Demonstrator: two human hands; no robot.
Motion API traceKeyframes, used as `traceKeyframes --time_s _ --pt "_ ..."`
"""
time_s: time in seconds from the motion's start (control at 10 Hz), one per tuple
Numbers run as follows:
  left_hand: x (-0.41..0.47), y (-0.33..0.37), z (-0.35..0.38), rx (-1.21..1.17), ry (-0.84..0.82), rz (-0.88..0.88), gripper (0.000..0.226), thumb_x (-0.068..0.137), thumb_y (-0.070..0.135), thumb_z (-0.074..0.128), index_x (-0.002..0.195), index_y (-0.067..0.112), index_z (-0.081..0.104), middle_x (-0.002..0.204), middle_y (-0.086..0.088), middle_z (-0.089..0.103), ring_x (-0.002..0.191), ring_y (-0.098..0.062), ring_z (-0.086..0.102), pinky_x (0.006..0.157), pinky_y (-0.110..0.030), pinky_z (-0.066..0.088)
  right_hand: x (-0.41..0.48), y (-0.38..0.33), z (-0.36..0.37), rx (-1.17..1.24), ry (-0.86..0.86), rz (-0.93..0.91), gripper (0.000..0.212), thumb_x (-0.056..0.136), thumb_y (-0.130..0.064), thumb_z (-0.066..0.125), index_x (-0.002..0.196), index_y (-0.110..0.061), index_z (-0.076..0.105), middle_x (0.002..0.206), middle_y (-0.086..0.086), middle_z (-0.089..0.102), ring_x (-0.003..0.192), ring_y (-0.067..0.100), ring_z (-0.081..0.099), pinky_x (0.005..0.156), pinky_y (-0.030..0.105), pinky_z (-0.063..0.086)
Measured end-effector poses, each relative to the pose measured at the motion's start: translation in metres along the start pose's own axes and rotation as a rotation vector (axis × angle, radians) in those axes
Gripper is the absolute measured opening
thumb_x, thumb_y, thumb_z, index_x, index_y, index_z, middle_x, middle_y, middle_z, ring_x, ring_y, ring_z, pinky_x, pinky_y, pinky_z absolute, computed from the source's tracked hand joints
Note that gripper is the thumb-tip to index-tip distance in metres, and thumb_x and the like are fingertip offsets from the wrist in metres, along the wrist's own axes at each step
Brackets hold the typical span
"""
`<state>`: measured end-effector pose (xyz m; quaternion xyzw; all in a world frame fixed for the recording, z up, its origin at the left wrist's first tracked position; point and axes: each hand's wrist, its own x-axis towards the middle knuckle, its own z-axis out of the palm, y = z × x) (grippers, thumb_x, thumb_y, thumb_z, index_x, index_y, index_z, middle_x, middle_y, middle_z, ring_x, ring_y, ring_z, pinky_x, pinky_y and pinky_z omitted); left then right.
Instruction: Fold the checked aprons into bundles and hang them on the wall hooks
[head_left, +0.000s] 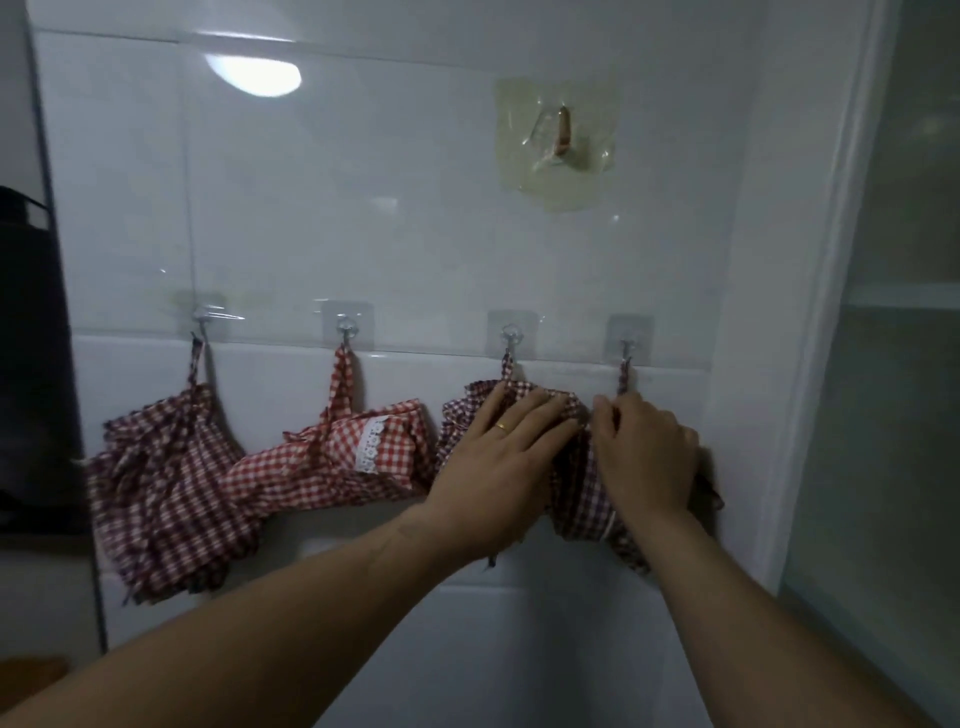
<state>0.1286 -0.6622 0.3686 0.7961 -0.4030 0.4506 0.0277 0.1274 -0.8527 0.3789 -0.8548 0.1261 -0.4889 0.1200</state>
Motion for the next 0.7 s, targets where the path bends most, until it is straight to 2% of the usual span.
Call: traceKeyframes --time_s 0.1,0.2,0.3,0.4,0.5,0.7 --pt "-0.03 0.0 -0.013 -0.014 0.065 -0.034 0.053 0.095 0.032 0.057 0.147 0.021 0.056 0.159 -0.004 0.045 0.155 -0.025 0.03 0.127 -0.058 0.014 -0.018 -0.005 0.0 0.143 0.156 -0.013 0.031 0.102 -0.044 0.044 0.104 -0.018 0.061 0.106 0.008 0.068 0.102 0.033 0.058 0.091 0.046 0.041" --pt "-0.059 -0.014 -0.026 0.041 0.087 -0.142 0.049 0.095 0.035 0.06 0.142 0.023 0.06 0.157 -0.005 0.047 0.154 -0.026 0.031 0.125 -0.061 0.015 -0.037 -0.021 -0.005 0.197 0.225 -0.176 0.039 0.1 -0.042 0.049 0.128 -0.017 0.06 0.129 0.006 0.063 0.123 0.032 0.053 0.111 0.05 0.033" --pt "-0.076 -0.037 -0.036 0.132 0.008 -0.305 0.053 0.096 0.04 0.054 0.147 0.027 0.055 0.159 -0.004 0.045 0.155 -0.026 0.03 0.125 -0.061 0.012 -0.044 -0.04 -0.009 0.02 0.082 -0.323 0.044 0.099 -0.046 0.047 0.137 -0.027 0.056 0.139 -0.003 0.057 0.135 0.024 0.047 0.118 0.054 0.024" --pt "-0.085 -0.054 -0.043 0.135 -0.118 -0.347 0.054 0.098 0.048 0.047 0.15 0.032 0.047 0.158 0.001 0.045 0.153 -0.022 0.03 0.128 -0.055 0.007 -0.045 -0.051 -0.01 -0.105 -0.079 -0.286 0.047 0.096 -0.049 0.043 0.138 -0.032 0.055 0.144 -0.008 0.055 0.14 0.02 0.043 0.119 0.056 0.024" --pt "-0.093 -0.051 -0.059 0.064 -0.106 -0.303 0.056 0.099 0.049 0.045 0.153 0.034 0.042 0.161 0.003 0.04 0.156 -0.02 0.023 0.128 -0.056 0.007 -0.05 -0.057 -0.021 -0.074 -0.085 -0.219 0.051 0.095 -0.049 0.045 0.141 -0.03 0.054 0.147 -0.005 0.055 0.144 0.022 0.04 0.12 0.056 0.021" --pt "-0.13 -0.056 -0.081 -0.019 -0.023 -0.229 0.046 0.089 0.039 0.059 0.135 0.031 0.059 0.15 0.004 0.05 0.148 -0.02 0.037 0.128 -0.055 0.014 -0.078 -0.066 -0.036 -0.078 -0.044 -0.214 0.054 0.092 -0.04 0.047 0.143 -0.023 0.055 0.152 -0.001 0.052 0.147 0.022 0.036 0.122 0.056 0.018"
